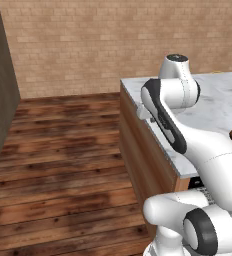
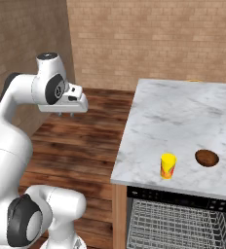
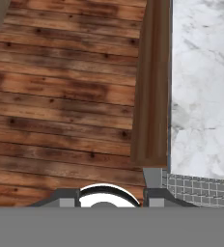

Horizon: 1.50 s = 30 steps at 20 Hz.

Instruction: Pick up the cup and bowl from the counter, place them in the dishwasher, and close the dishwasher door.

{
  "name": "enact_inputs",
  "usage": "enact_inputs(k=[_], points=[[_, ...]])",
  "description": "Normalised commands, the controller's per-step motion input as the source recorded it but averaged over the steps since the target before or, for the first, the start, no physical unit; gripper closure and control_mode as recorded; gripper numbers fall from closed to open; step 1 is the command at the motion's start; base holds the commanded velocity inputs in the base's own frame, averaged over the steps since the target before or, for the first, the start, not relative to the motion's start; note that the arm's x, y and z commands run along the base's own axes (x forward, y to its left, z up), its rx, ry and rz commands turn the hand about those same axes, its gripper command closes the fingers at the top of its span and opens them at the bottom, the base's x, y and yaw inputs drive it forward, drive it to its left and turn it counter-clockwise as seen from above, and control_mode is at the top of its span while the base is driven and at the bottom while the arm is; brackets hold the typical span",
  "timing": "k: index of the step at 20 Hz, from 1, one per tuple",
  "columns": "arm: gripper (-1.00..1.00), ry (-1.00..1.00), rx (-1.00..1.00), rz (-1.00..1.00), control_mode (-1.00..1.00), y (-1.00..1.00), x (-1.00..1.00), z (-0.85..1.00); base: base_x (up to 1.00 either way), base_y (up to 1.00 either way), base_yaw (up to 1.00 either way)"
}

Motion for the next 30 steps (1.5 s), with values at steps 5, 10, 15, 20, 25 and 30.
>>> enact_inputs(k=[5,10,15,20,25,30], points=[[-1.00,0.00,0.00,0.00,-1.00,-0.11,0.00,0.00,0.00,0.00,0.00],[-1.00,0.00,-0.01,0.00,-1.00,-0.22,0.00,0.00,0.00,0.00,0.00],[-1.00,0.00,-0.02,0.00,-1.00,-0.25,0.00,0.00,0.00,0.00,0.00],[-1.00,0.00,0.00,0.00,-1.00,-0.30,0.00,-0.06,0.00,0.00,0.00],[-1.00,0.00,0.00,0.00,-1.00,-0.36,0.00,-0.10,0.00,0.00,0.00],[-1.00,0.00,0.00,0.00,-1.00,-0.34,-0.02,-0.18,0.00,0.00,0.00]])
